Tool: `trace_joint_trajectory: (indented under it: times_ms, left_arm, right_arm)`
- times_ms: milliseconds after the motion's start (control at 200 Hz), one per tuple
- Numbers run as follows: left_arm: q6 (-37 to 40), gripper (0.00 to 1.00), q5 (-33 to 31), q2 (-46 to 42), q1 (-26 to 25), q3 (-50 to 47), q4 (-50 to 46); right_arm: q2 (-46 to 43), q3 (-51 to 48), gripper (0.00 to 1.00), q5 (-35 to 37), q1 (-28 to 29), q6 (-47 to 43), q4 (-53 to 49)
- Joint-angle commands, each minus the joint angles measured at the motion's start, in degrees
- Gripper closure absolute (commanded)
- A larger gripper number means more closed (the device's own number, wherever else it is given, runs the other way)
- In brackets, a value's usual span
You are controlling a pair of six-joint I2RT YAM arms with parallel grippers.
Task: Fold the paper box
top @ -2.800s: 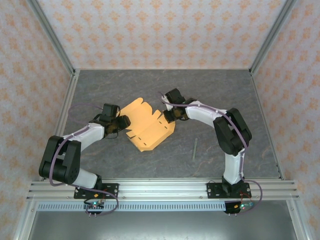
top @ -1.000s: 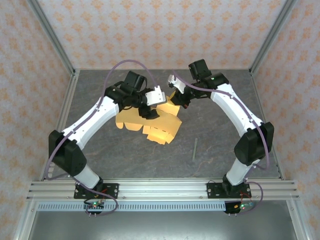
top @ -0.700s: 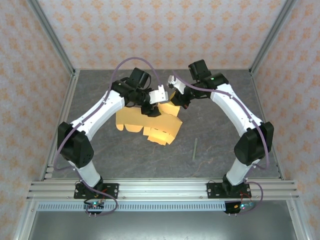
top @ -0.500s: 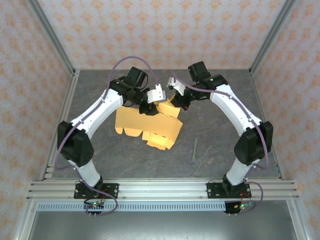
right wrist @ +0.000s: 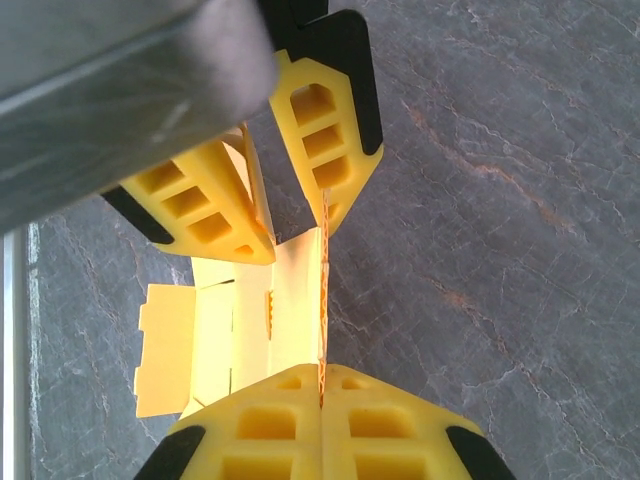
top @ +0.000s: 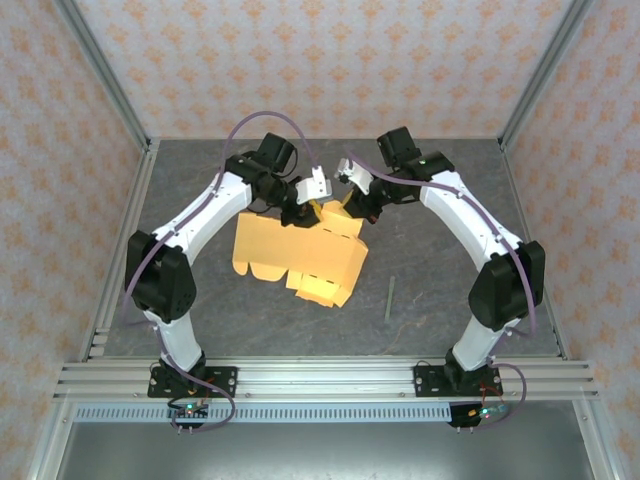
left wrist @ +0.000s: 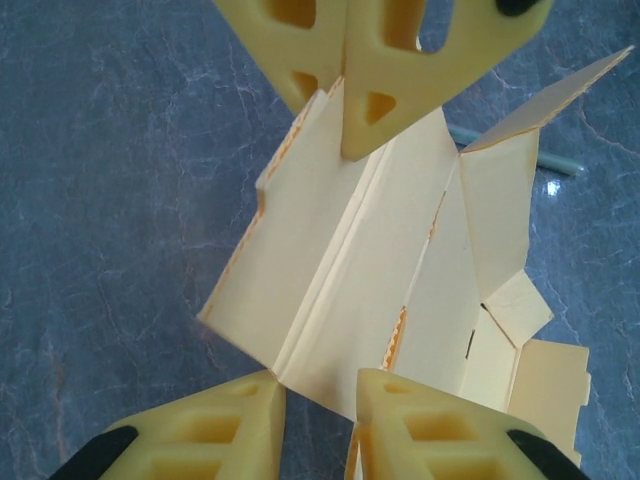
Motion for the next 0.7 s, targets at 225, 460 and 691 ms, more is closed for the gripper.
trace_joint_trajectory:
  times_ms: [225,460,691]
  left_arm:
    - [-0.30,0.83,7.74,3.02,-0.10,4.09,-2.84]
    - [0.22,0.73,11.88,3.46,-0.08,5.14,-1.94]
    - [1.29,0.69,14.02,4.97,-0.10,8.60,-3.64]
  right_arm:
    - [-1.82,-1.28,1.00,-4.12,0.09,-0.66,5.59]
    - [-1.28,-1.48,1.00,-5.03,0.07,-1.18,6.12]
    - [-0.99,-1.37,1.00,-5.81,0.09,-1.63,6.19]
